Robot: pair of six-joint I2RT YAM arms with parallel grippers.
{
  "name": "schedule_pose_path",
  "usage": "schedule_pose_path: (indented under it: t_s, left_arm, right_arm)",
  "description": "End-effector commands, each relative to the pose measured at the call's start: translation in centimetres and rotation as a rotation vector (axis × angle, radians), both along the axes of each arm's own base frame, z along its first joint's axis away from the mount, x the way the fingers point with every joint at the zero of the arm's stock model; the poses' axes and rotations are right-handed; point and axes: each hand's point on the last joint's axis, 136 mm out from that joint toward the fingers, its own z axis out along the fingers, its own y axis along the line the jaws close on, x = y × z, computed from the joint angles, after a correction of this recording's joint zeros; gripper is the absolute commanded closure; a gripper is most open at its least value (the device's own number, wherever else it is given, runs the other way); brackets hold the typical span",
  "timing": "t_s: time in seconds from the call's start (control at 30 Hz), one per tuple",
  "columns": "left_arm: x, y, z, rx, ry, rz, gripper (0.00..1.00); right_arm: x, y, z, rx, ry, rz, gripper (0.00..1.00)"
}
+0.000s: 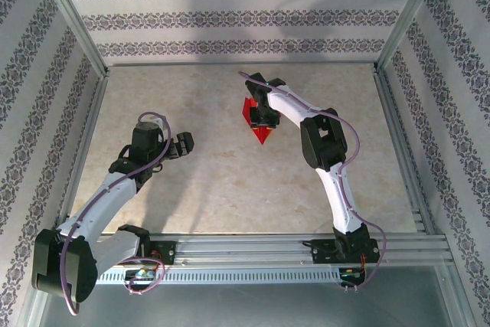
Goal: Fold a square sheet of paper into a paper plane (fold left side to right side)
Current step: Place the paper plane at the top-center of the table.
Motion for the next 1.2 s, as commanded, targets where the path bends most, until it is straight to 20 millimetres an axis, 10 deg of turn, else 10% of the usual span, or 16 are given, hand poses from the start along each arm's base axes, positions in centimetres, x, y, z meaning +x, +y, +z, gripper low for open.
schedule_pose_path:
  t_s: [0.0, 1.17]
  left_arm:
    - [0.4, 0.4, 1.2, -0.009, -0.013, 0.017, 0.01]
    - [0.4, 0.6, 5.0, -0.035, -0.103, 0.04, 0.0]
  right_arm:
    - [-0.8, -0.6, 0.4, -0.03, 0.009, -0.001, 0.58]
    - [-2.3, 0.9, 8.8, 0.064, -0.137, 0.084, 0.49]
